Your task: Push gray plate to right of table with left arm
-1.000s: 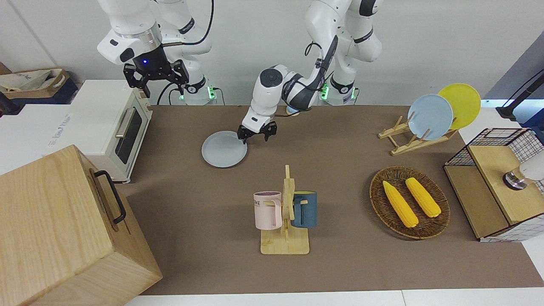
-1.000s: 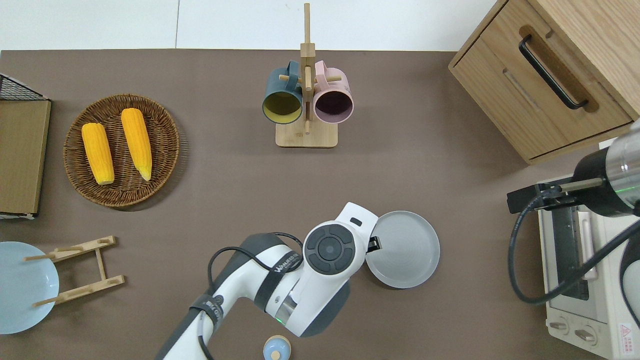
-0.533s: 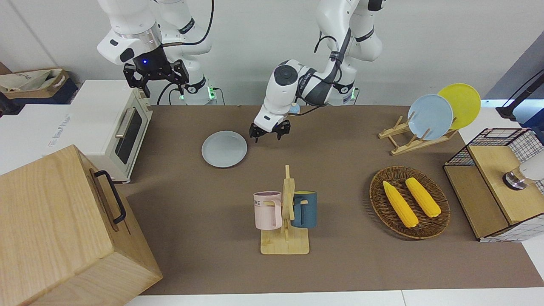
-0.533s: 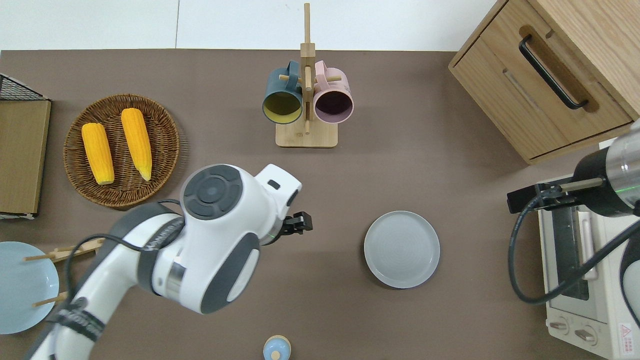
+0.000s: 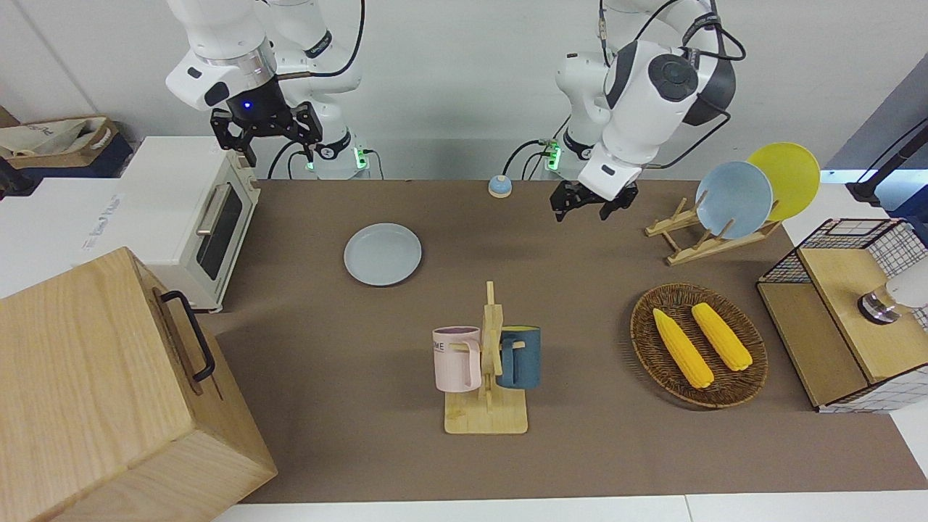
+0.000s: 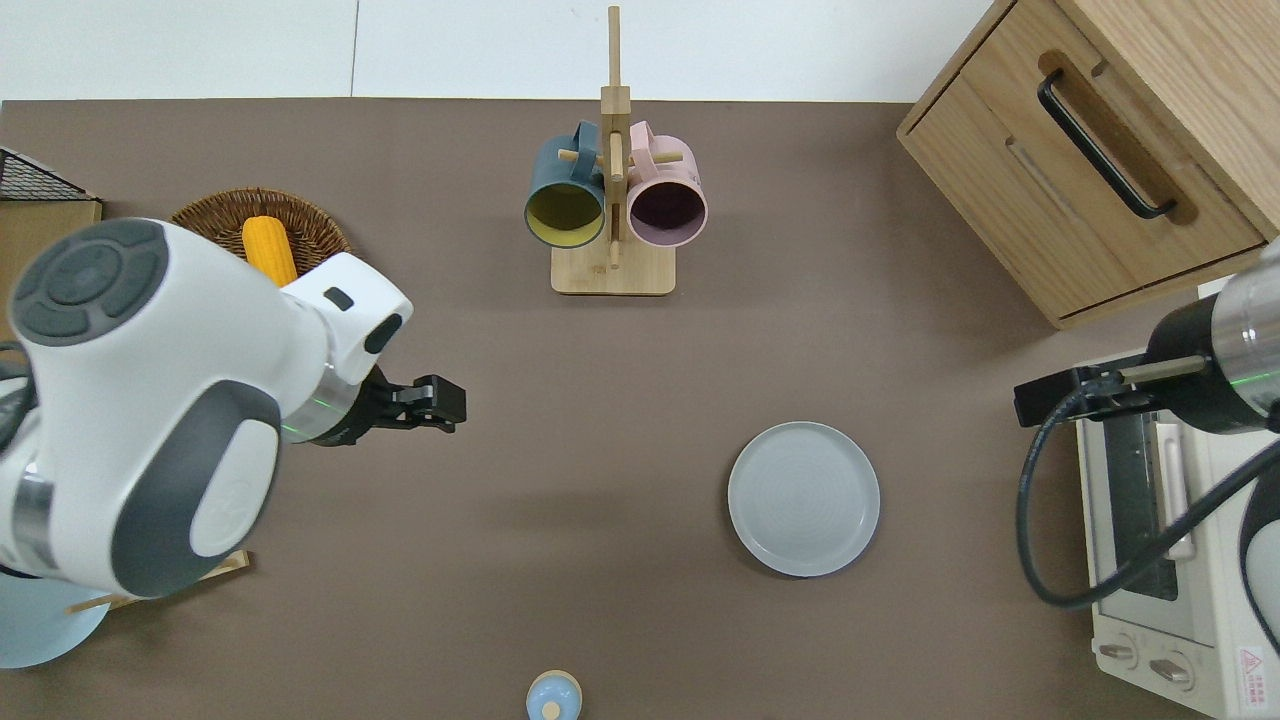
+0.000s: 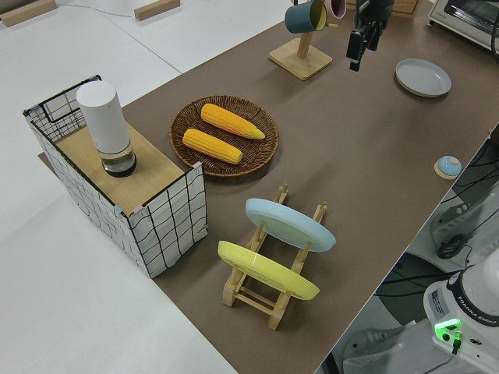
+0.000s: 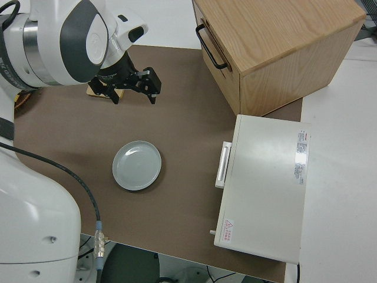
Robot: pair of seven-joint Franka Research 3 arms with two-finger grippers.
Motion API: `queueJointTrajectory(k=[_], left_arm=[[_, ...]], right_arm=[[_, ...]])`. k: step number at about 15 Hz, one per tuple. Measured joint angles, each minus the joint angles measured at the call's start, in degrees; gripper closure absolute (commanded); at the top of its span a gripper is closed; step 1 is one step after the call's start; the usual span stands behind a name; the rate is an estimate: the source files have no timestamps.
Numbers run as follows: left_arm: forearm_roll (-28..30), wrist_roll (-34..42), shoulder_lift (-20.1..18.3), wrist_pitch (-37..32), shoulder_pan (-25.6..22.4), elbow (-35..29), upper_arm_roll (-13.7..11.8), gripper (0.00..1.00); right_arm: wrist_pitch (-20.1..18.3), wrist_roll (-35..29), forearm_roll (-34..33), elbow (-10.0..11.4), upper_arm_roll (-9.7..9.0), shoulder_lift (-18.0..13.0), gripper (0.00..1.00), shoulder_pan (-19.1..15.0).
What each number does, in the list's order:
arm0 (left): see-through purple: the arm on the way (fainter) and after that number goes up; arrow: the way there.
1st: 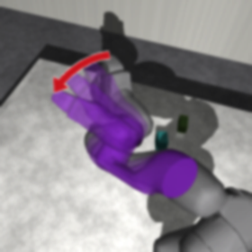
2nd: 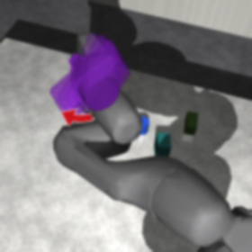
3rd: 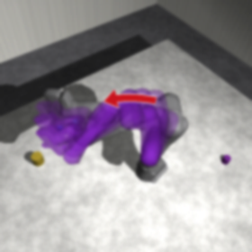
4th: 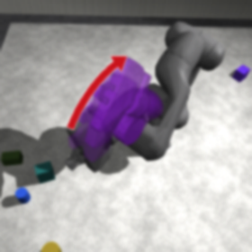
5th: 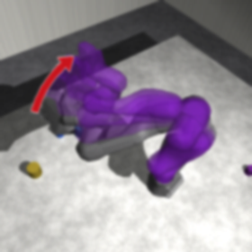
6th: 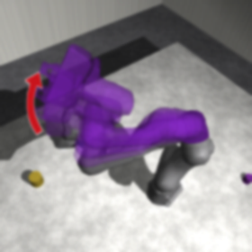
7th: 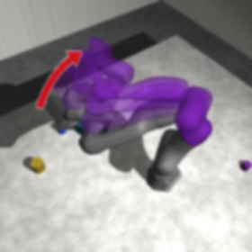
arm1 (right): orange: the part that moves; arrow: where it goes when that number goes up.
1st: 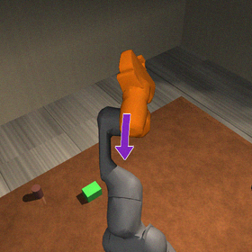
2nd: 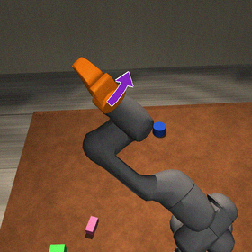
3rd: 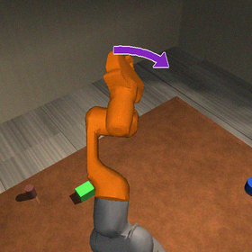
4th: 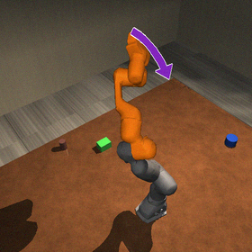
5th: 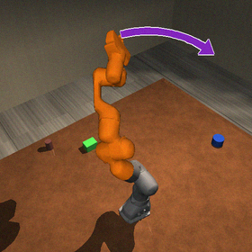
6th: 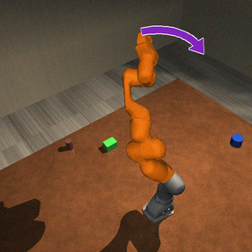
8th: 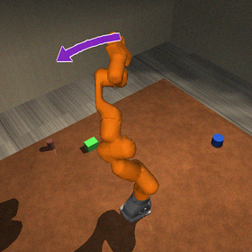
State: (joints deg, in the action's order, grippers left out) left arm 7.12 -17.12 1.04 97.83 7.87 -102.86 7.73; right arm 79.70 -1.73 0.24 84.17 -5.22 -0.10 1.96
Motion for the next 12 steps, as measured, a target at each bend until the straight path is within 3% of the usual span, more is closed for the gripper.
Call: queueJointTrajectory(k=[4, 8, 12], left_arm=[[-3.9, 4.8, 0.0, -4.9, -5.5, 5.5, 0.0, 0.01], [-7.7, 5.9, 0.0, -6.8, -6.7, 8.8, -0.2, 0.01], [-7.8, 12.5, 0.0, -7.3, -6.9, 9.6, -3.3, 0.01]], right_arm=[[0.0, 0.0, 0.0, 0.0, 0.0, 0.0, 0.017, 0.0], [0.0, 0.0, 0.0, 0.0, 0.0, 0.0, 0.017, 0.0], [0.0, 0.0, 0.0, 0.0, 0.0, 0.0, 0.017, 0.0]])
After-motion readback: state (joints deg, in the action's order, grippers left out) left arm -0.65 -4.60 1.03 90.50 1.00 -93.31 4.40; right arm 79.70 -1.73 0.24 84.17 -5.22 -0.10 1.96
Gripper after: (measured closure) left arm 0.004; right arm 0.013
